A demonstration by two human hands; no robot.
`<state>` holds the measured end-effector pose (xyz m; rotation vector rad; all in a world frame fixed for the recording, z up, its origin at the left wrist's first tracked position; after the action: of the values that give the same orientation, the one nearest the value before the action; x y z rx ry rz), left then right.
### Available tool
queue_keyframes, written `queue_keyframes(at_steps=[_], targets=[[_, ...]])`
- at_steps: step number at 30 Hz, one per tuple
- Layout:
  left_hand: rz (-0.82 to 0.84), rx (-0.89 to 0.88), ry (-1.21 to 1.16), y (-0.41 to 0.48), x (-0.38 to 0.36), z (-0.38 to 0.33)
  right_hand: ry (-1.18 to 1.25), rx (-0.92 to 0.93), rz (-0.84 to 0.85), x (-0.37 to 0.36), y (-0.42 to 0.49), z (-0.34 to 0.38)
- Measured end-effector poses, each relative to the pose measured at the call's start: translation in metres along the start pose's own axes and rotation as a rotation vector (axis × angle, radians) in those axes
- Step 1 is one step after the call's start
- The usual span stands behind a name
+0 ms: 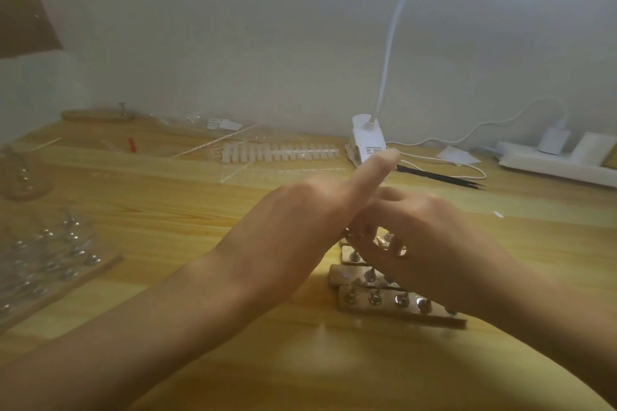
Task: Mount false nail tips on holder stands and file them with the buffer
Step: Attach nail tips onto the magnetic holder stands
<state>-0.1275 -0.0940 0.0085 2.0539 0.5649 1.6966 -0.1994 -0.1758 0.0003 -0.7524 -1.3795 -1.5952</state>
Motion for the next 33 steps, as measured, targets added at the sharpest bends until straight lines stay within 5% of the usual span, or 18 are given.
queue_keyframes(at_steps=[14,33], targets=[[-0.199,0.162,-0.496,0.002,0.021,0.015,0.435,-0.174,-0.034,0.029,0.009,-0.024],[-0.200,0.222,-0.418,0.000,0.014,0.014,0.824,-0.451,-0.058,0.019,0.003,-0.033]])
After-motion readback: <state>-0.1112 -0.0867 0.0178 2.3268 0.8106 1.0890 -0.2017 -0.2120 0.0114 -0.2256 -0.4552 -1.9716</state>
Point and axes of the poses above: each hand's wrist, its own y-axis towards the middle knuckle, its own x-axis out of the back of the hand, z = x × y, the point moved 6 cm from there along y, towards the middle knuckle, and after that the axes turned 2 degrees about -x, right-handed, at the moved point
